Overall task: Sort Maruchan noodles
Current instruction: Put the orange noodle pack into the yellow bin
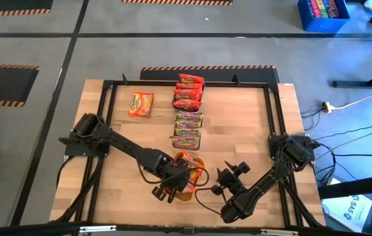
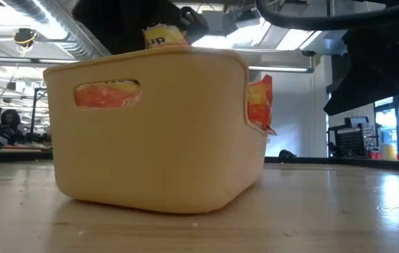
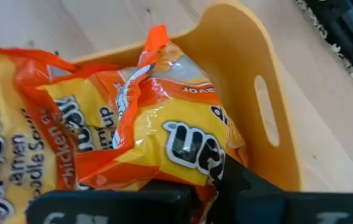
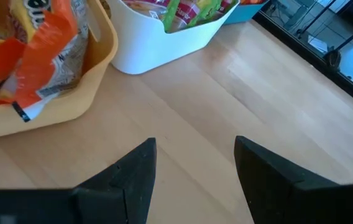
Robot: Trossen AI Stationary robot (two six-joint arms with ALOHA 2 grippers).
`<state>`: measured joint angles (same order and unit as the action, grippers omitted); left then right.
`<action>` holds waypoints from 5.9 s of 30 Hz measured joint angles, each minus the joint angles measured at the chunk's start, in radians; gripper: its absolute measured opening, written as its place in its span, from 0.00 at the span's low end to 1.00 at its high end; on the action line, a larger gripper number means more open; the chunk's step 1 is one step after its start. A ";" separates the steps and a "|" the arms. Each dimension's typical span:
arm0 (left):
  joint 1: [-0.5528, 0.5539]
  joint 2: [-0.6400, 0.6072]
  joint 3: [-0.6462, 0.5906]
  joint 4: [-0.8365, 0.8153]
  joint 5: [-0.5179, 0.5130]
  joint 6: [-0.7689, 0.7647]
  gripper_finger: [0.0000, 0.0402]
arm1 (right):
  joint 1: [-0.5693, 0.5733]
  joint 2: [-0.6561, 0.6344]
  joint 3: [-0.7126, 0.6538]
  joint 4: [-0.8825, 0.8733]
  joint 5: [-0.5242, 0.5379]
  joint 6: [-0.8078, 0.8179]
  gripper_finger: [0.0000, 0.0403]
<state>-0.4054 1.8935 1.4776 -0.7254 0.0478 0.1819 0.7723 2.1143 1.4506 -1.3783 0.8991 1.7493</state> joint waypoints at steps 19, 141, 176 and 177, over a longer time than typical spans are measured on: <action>0.003 -0.027 0.040 -0.032 -0.065 -0.019 0.41 | 0.000 0.000 0.000 0.024 0.035 -0.003 0.49; -0.215 -0.558 -1.049 1.312 -0.348 -0.459 0.41 | -0.125 0.059 0.040 1.314 0.077 -1.019 0.00; -0.203 -0.558 -1.049 1.332 -0.341 -0.488 0.41 | -0.224 -0.141 0.043 1.278 -0.529 -1.227 0.42; -0.205 -0.558 -1.049 1.334 -0.340 -0.497 0.41 | -0.226 -0.123 0.043 1.301 -0.545 -1.254 0.40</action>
<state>-0.6106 1.3354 0.4282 0.6085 -0.2922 -0.3150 0.5465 1.9911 1.4935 -0.0777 0.3542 0.4949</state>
